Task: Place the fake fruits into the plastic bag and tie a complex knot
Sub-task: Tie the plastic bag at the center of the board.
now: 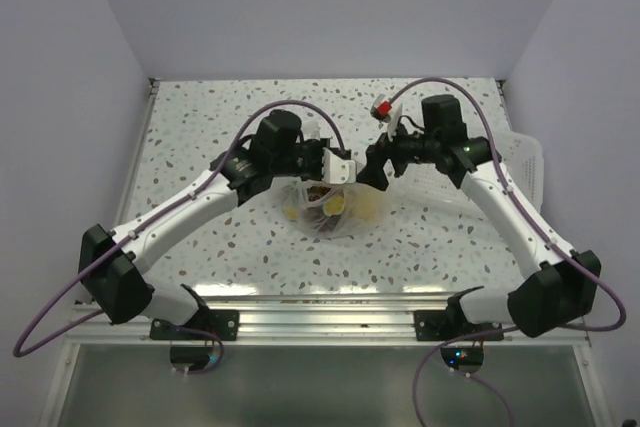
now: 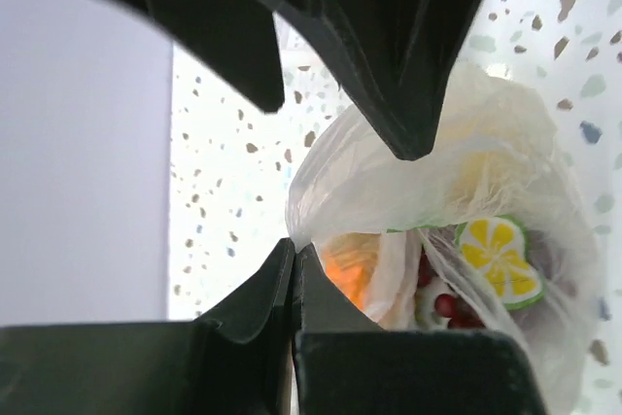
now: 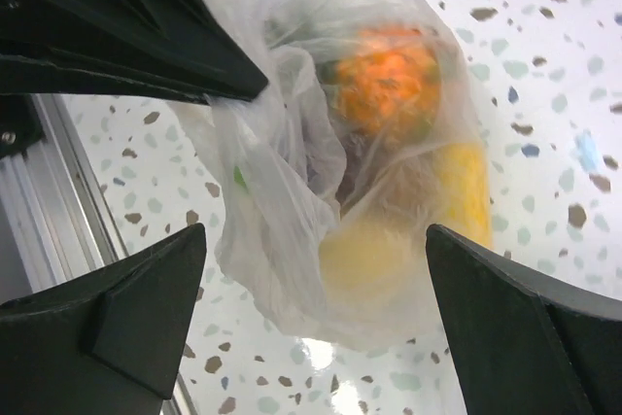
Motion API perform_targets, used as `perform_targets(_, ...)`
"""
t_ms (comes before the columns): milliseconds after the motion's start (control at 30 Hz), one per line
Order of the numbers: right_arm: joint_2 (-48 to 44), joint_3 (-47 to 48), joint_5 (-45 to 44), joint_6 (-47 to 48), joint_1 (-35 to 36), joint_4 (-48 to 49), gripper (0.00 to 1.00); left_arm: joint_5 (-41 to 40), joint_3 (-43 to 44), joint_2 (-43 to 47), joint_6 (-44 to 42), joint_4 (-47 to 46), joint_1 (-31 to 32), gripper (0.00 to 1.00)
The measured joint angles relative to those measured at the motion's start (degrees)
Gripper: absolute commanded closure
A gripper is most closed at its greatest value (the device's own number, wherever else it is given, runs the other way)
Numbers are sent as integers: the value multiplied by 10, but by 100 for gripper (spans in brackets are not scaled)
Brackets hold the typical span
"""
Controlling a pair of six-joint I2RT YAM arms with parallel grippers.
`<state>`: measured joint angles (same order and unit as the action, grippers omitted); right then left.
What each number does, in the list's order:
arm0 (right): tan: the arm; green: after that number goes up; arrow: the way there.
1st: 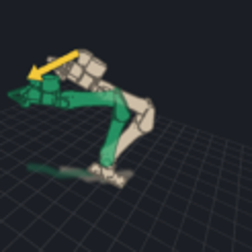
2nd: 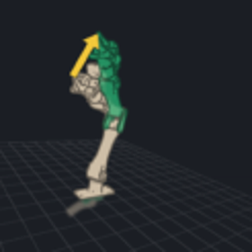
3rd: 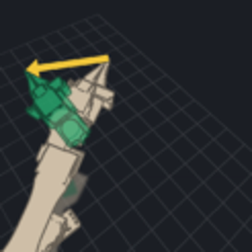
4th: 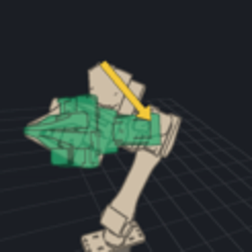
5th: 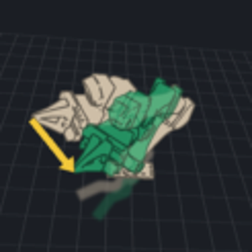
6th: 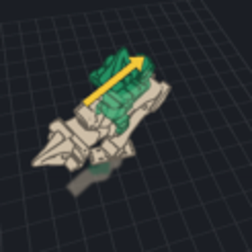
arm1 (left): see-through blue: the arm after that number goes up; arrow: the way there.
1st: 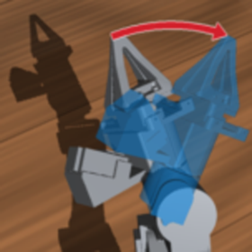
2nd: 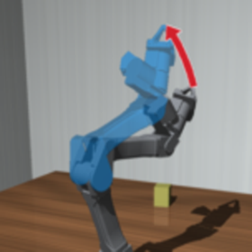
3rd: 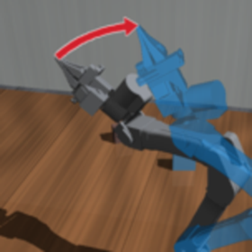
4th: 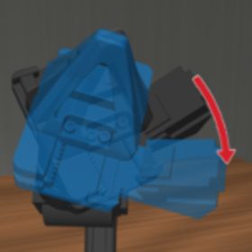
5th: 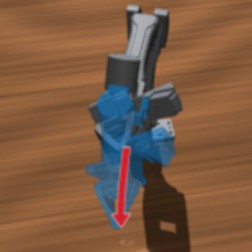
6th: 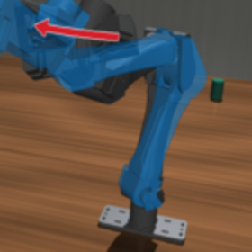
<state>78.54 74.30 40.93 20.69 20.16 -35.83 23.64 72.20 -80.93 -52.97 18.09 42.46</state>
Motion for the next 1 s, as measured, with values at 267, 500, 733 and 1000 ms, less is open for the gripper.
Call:
perform_targets(267,-131,-153,-140,-230,17,149,1,-64,47,-33,244,23,0,100)
perform_targets(500,-180,-220,-232,-301,103,292,1,-113,87,-58,400,50,0,100)
perform_targets(733,-122,-240,-316,-298,153,389,1,-142,115,-71,480,76,0,100)
perform_targets(1000,-60,-298,-379,-276,161,466,11,-142,130,-71,525,91,0,100)
